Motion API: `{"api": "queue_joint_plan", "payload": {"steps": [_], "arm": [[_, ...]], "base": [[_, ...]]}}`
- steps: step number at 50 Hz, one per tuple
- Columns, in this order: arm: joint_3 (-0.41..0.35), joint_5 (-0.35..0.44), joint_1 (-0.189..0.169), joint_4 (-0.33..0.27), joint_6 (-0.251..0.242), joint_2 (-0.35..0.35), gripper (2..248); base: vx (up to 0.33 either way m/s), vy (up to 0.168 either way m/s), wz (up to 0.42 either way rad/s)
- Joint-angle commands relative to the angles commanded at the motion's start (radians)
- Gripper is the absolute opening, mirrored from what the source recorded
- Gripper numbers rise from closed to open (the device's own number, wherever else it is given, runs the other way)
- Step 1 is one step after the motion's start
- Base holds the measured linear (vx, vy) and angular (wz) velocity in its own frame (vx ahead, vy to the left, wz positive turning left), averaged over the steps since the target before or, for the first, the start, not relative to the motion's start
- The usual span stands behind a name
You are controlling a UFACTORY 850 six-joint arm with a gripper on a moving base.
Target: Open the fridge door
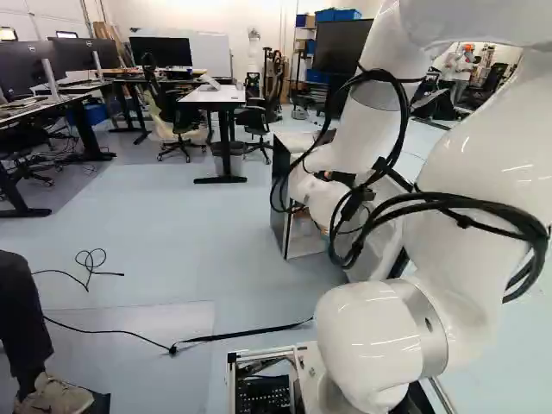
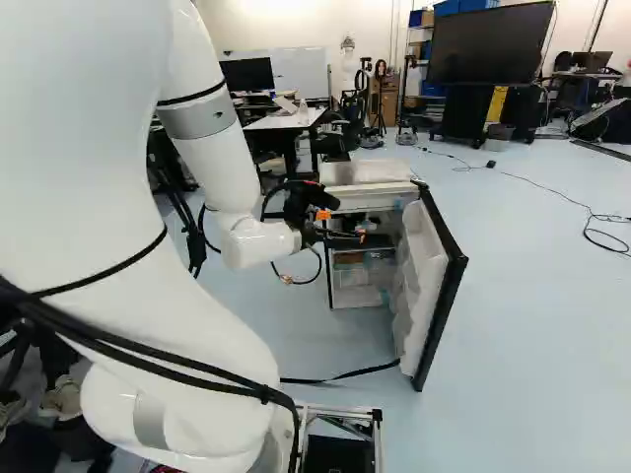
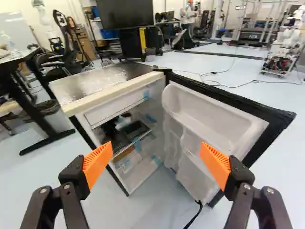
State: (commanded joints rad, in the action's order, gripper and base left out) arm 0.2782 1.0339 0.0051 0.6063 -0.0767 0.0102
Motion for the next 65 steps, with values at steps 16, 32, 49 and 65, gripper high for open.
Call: {"api": "queue_joint_plan", "payload": {"steps": [16, 32, 49, 65], "arm": [[-0.054, -0.046, -0.001, -0.172, 0.022, -0.082, 247], [-0.099, -0.084, -0.003, -0.315, 0.040, -0.151, 247], [-0.138, -0.116, -0.004, -0.437, 0.055, -0.209, 247], [-0.164, -0.139, -0.004, -0.521, 0.066, -0.249, 247]], "base": [[0.000, 0.000, 0.000], [0.000, 0.000, 0.000], [0.000, 0.000, 0.000], [0.000, 0.000, 0.000]]}}
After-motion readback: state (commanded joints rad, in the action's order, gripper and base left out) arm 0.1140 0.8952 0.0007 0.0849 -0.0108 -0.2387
